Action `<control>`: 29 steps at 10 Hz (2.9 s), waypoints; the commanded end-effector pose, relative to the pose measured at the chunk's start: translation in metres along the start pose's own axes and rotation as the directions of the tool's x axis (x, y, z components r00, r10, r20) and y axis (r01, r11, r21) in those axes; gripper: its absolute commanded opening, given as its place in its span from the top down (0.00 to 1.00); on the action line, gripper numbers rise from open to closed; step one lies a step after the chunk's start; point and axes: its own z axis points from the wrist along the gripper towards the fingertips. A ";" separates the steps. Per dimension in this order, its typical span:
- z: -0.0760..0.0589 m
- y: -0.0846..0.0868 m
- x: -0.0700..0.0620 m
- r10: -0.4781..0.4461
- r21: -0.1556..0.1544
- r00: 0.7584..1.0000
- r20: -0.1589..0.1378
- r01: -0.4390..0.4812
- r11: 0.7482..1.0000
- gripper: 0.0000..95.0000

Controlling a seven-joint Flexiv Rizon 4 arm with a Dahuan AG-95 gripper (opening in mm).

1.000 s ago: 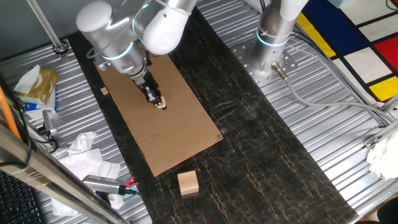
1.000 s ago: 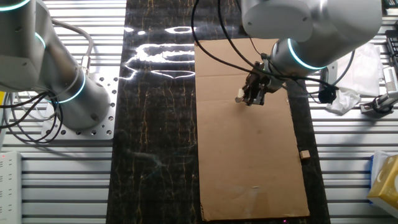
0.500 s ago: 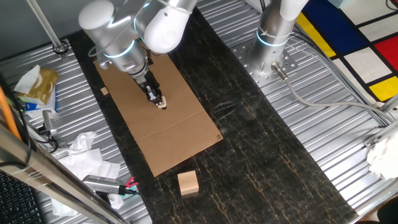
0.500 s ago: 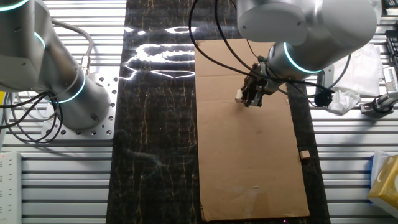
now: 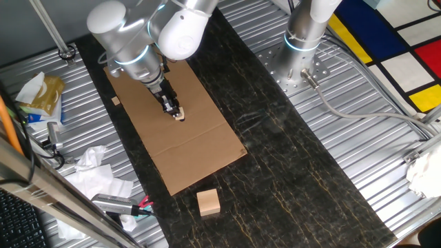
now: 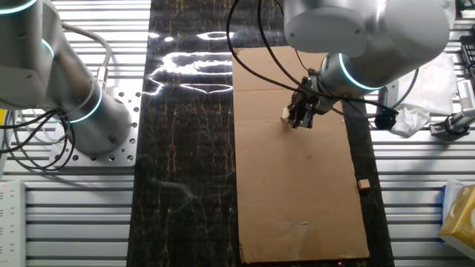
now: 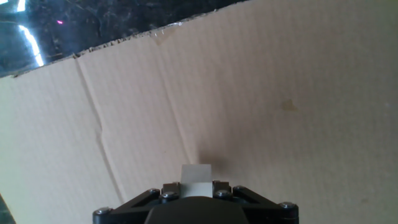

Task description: Grab the block and place it at the designated location

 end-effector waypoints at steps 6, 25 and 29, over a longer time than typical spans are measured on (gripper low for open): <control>0.006 -0.001 -0.001 0.021 -0.017 1.000 -0.001 -0.021 1.000 1.00; 0.014 -0.003 -0.001 0.021 -0.040 1.000 -0.011 -0.022 0.999 0.80; 0.014 -0.003 -0.001 0.016 -0.052 1.000 -0.008 -0.017 0.999 0.60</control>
